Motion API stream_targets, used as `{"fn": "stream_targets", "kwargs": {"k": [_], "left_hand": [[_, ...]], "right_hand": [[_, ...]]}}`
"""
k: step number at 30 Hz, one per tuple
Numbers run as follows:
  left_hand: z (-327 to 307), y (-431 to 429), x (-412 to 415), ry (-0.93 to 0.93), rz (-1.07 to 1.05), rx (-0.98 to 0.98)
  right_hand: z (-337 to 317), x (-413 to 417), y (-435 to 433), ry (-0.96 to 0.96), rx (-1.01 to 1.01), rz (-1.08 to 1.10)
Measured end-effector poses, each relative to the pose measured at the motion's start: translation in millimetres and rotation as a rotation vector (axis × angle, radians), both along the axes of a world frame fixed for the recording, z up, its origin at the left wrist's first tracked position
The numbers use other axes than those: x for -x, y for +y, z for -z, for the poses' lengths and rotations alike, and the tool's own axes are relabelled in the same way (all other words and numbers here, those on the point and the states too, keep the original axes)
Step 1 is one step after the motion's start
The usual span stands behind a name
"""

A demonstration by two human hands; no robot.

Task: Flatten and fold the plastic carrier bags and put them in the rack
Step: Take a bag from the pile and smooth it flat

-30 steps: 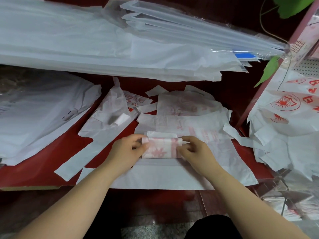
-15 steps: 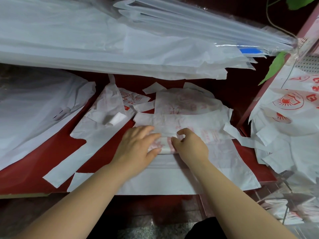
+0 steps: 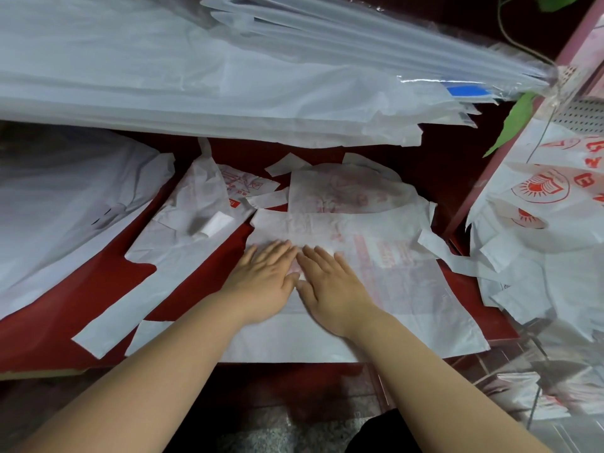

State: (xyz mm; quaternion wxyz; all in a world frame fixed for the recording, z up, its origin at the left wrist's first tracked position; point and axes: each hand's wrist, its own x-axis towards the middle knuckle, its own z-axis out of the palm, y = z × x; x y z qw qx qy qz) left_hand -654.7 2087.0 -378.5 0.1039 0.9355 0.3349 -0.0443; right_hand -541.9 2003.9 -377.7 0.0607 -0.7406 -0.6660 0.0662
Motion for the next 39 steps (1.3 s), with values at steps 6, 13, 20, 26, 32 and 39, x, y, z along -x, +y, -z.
{"fn": "stream_targets", "kwargs": {"k": [6, 13, 20, 26, 32, 39], "left_hand": [[-3.2, -2.1, -1.7, -0.012, -0.042, 0.017], [-38.8, 25.5, -14.1, -0.130, -0.117, 0.270], [-59.0, 37.9, -34.1, 0.153, -0.138, 0.289], [-56.9, 33.8, -27.7, 0.017, -0.175, 0.232], [-75.8, -1.9, -16.1, -0.356, -0.192, 0.129], [-91.0, -62.3, -5.5, -0.457, 0.003, 0.060]], "right_hand": [[-1.8, -8.4, -3.4, -0.004, 0.136, 0.153], [-1.7, -15.8, -12.4, 0.107, -0.065, 0.196], [2.1, -19.8, -11.7, 0.212, -0.244, 0.174], [0.7, -22.0, -15.8, 0.298, -0.279, 0.200], [-9.4, -22.3, -28.5, 0.612, -0.496, 0.294], [-47.8, -22.0, -70.0, 0.333, -0.483, 0.111]]}}
